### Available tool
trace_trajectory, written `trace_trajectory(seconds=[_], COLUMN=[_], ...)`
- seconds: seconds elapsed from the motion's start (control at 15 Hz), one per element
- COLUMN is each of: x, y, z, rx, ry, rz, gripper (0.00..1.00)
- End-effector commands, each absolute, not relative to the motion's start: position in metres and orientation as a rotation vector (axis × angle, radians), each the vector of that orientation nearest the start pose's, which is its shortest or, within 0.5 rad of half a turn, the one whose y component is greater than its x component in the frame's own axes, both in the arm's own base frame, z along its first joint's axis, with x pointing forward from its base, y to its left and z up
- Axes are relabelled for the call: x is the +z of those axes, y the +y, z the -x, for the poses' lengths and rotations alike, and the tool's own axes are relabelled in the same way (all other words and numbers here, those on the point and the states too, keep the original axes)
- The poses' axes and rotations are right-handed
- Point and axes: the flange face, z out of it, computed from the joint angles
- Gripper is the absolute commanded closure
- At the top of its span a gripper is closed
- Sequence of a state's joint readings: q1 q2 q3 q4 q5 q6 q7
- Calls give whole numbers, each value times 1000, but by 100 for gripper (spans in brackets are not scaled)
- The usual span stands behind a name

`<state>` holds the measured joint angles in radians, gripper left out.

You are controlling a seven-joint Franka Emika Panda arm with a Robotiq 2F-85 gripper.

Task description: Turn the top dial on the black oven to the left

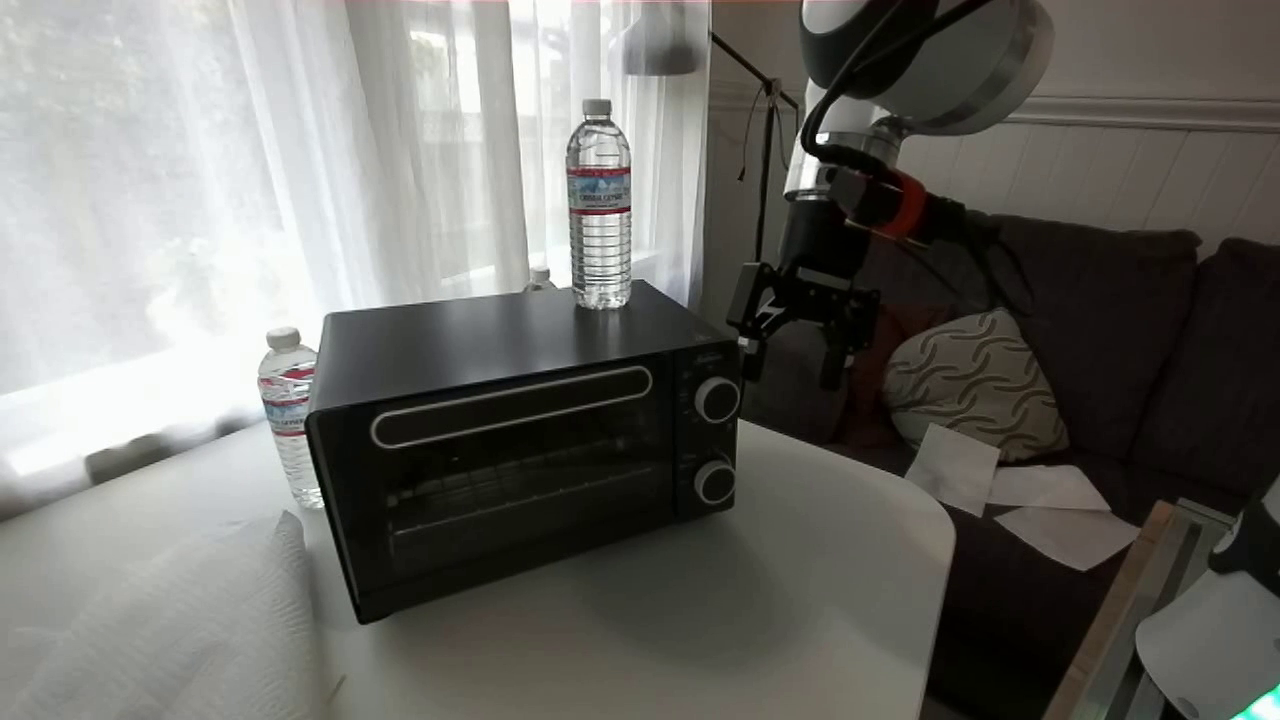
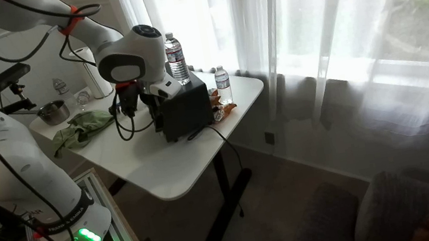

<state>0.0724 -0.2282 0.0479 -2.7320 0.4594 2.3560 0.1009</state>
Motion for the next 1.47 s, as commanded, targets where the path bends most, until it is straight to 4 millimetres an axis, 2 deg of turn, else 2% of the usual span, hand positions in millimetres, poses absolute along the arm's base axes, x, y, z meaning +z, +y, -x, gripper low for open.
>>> trace_trajectory(seconds=[0.0, 0.47, 1.0, 1.4], x=[282, 275, 268, 265], y=[53, 54, 60, 70], z=[-378, -383, -383, -382], rx=[216, 156, 163, 172], ry=[466, 474, 466, 459], rz=[2792, 2762, 2729, 2676], gripper=[0, 0, 0, 0])
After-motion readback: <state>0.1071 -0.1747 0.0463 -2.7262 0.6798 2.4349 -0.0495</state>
